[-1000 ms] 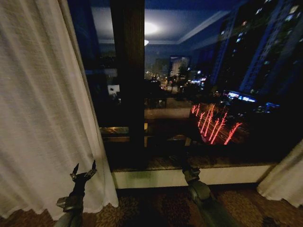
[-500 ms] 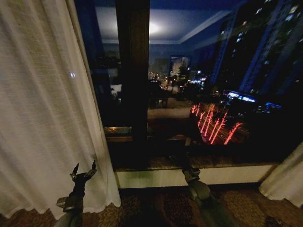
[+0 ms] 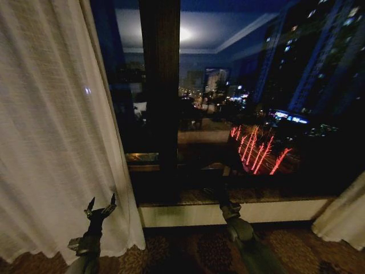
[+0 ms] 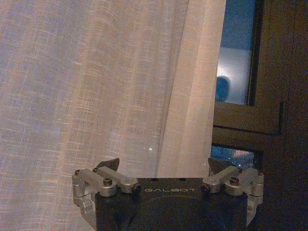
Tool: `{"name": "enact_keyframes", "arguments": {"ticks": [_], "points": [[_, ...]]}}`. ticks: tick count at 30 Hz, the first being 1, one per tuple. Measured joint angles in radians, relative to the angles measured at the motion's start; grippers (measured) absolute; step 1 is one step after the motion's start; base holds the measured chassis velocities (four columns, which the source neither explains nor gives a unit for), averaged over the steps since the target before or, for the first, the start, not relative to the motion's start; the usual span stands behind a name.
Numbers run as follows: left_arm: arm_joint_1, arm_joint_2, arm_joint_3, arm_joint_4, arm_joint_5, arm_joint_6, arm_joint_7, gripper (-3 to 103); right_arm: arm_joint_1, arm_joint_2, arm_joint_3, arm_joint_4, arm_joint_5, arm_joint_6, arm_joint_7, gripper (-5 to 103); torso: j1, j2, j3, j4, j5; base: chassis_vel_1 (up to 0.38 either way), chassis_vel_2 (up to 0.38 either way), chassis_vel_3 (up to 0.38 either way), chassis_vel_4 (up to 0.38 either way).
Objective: Open the curtains by pulling them apart, changing their state from closed to fully open.
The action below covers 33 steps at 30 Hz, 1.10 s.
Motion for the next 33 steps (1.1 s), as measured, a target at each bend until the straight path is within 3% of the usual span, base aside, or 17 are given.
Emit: {"name": "enact_keyframes", "arguments": {"ticks": [33], "points": [[0.0,0.0,0.0,0.0,0.0,0.0,0.0,100,0.0,0.0,0.0,0.0,0.0,0.0,0.0,100,0.0,0.0,0.0,0.0,0.0,0.0,0.0,0.0,0.0]]}}
